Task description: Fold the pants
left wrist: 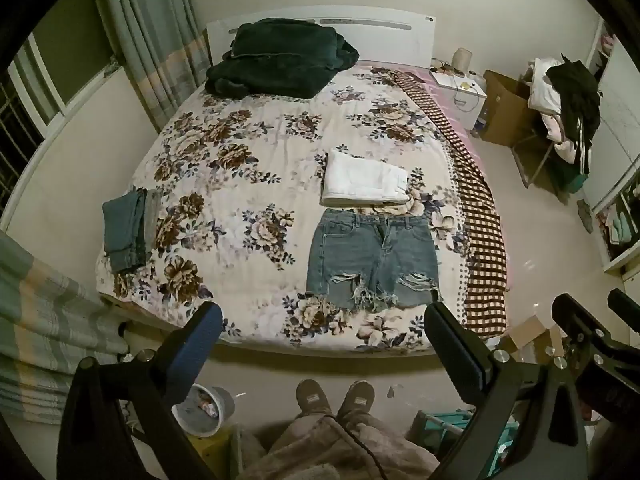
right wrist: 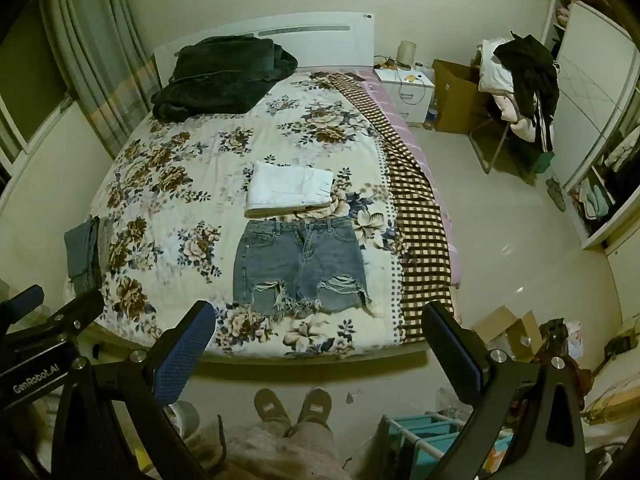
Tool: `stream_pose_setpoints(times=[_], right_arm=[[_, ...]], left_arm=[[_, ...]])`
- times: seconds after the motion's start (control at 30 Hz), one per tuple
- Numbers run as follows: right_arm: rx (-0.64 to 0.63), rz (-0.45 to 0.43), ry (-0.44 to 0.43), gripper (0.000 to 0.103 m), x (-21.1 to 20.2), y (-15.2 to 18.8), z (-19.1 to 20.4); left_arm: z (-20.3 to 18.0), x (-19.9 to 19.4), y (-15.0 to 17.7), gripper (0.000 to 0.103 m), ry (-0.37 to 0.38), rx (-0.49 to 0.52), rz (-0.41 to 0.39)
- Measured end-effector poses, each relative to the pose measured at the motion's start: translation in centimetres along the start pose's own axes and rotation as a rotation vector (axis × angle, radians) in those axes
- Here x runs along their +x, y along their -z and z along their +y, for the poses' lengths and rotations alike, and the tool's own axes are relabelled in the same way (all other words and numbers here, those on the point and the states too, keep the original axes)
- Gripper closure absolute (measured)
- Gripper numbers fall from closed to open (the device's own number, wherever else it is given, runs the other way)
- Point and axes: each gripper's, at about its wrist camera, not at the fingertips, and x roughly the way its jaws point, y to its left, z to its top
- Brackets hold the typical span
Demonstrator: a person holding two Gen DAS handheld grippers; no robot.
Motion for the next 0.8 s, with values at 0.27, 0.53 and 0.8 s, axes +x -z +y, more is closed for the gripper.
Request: stream_pose_setpoints(times=[0.27, 0.53, 0.8], right_arm=[[-0.003, 0.001, 0.0, 0.0, 0.14, -0.15, 0.05], [-0.003, 0.004, 0.004, 0.0, 0.09, -0.14, 0.03], [-0.005, 0.006, 0.002, 0.0, 0.05, -0.11, 0.01]], left_arm=[[0.04, -0.02, 0.0, 0.0, 0.006, -0.002, -0.006], [0.03, -0.04, 0.02, 0.0, 0.005, -0.005, -0.01], [0.0, -0.07, 0.03, 0.0, 0.006, -0.004, -0.009]])
